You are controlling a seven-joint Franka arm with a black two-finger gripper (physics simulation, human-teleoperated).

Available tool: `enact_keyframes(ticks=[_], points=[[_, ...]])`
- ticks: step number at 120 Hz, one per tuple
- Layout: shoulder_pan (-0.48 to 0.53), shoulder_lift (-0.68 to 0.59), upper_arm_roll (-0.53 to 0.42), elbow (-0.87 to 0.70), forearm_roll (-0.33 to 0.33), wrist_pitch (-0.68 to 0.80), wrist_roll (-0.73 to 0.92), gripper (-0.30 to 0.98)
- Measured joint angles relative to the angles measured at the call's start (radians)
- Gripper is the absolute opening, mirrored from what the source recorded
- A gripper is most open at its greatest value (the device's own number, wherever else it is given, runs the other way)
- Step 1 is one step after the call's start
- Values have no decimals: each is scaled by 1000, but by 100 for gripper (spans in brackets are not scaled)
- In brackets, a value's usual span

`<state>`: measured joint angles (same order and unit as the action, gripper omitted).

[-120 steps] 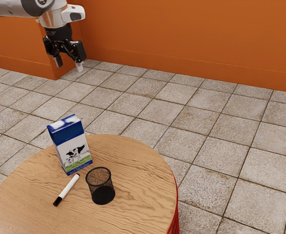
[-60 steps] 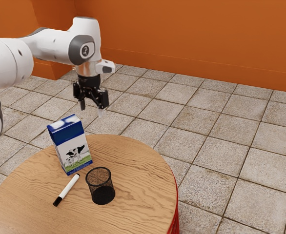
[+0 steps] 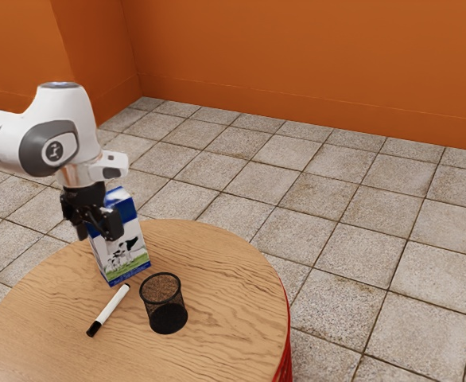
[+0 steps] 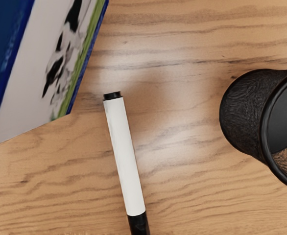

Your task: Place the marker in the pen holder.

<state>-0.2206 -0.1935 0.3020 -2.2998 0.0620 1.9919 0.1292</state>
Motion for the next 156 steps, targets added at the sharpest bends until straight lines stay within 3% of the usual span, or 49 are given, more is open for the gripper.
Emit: enact_keyframes(ticks=[49,110,156], points=[[2,19,31,-261,8,270,-112,67],[4,195,55,-302,2,513,-175,66],[-11,167,70,-342,-38,550,-197,31]])
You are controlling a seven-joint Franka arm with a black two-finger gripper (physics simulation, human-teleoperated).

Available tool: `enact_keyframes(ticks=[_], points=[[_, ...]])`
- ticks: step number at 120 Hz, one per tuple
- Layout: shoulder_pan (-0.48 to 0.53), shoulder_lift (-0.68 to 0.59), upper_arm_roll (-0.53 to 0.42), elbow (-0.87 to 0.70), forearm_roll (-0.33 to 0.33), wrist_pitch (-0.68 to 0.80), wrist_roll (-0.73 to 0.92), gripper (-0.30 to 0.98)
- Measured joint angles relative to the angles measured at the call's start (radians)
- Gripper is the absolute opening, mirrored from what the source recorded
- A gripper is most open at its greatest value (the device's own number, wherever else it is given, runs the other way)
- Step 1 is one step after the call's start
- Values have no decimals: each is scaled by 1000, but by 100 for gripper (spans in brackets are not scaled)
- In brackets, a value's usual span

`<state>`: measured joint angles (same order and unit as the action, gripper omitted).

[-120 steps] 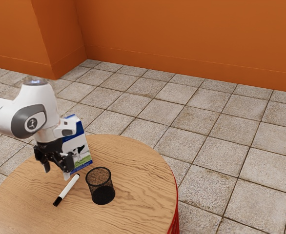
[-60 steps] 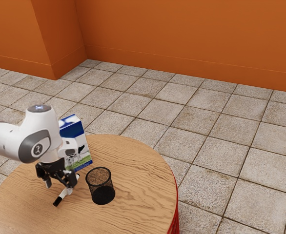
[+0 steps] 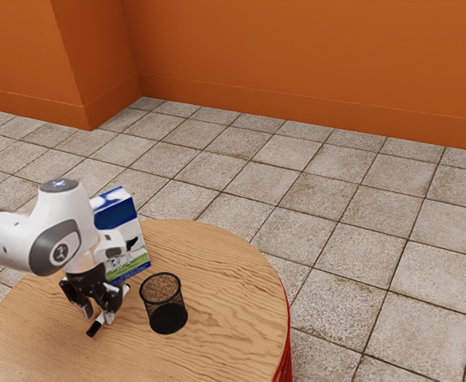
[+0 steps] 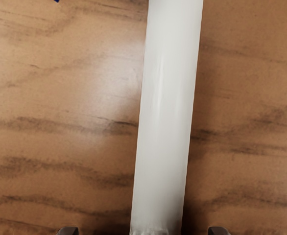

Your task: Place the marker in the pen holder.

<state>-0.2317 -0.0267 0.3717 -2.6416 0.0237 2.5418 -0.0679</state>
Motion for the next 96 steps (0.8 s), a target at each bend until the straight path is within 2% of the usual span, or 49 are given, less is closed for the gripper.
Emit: enact_keyframes(ticks=[55,77,96], points=[[14,-3,-1,-11,-14,6,-18,-1],[1,-4,-6,-10,-6,8,-36,-8],[-53,-23,-7,-6,-2,-8,-54,-10]])
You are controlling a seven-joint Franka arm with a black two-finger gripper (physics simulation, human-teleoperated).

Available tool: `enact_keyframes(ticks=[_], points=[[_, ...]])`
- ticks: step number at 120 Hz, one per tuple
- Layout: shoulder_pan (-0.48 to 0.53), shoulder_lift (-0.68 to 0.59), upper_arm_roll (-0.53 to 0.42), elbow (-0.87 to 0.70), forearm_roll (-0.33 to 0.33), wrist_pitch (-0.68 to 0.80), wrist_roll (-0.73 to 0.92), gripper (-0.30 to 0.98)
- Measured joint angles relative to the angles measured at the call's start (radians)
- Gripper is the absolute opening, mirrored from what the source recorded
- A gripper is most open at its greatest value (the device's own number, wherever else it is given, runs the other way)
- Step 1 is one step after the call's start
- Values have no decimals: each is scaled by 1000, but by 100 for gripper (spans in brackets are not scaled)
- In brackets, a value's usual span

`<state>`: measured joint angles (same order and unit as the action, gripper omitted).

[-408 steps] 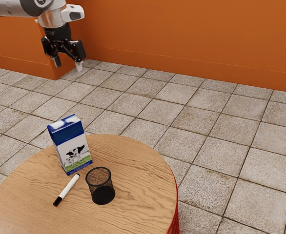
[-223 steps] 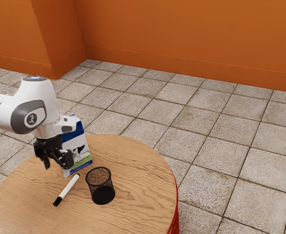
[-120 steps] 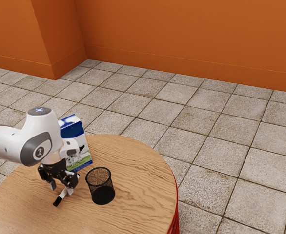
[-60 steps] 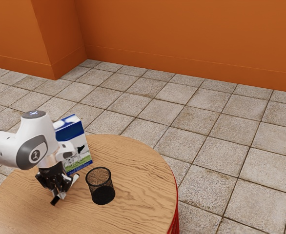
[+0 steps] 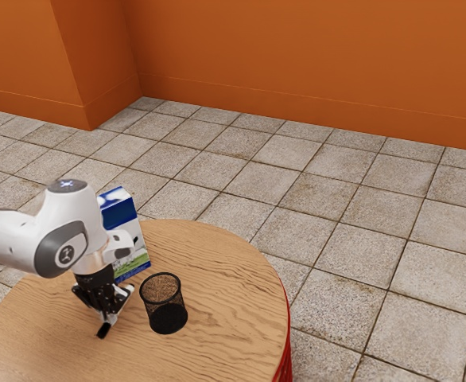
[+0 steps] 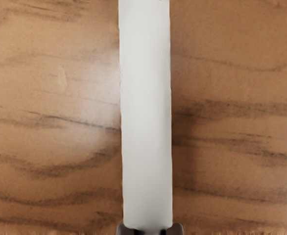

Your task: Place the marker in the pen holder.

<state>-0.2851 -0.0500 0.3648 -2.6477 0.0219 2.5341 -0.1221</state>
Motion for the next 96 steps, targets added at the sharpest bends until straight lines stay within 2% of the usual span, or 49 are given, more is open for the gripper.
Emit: enact_keyframes(ticks=[36,96], points=[[-40,-68,-10,56,4,-162,-42,-10],[-48,-90,-96,368,-4,-754,-170,-10]])
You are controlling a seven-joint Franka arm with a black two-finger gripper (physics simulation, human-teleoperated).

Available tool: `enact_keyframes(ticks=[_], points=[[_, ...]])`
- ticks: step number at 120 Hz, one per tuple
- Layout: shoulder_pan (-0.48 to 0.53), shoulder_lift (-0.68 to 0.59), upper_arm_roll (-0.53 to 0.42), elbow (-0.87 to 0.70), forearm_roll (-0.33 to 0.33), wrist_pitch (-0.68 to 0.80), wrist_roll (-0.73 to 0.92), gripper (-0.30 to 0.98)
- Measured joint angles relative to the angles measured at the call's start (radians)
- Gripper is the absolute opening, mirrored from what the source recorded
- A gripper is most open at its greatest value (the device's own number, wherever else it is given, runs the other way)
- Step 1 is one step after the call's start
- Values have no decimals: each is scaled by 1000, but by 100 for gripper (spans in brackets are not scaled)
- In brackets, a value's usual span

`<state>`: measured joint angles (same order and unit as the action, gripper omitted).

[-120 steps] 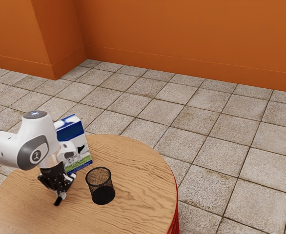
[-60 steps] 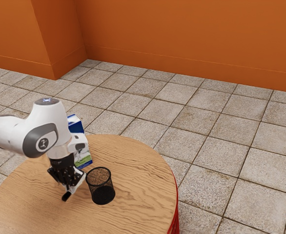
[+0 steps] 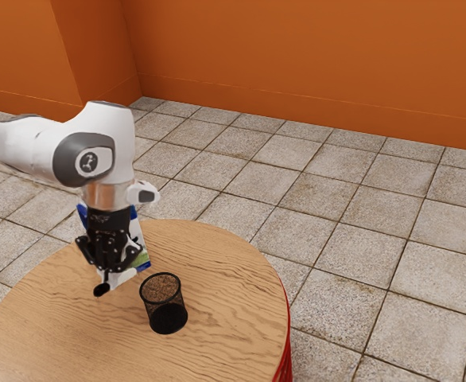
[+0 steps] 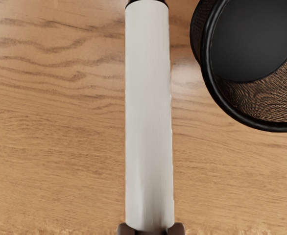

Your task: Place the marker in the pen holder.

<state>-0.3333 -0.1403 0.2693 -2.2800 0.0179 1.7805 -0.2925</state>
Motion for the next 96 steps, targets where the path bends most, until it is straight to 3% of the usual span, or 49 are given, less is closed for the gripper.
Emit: enact_keyframes(ticks=[45,96], points=[[-17,14,-96,151,-56,-306,-79,-10],[-33,237,-136,319,-77,-321,-79,-10]])
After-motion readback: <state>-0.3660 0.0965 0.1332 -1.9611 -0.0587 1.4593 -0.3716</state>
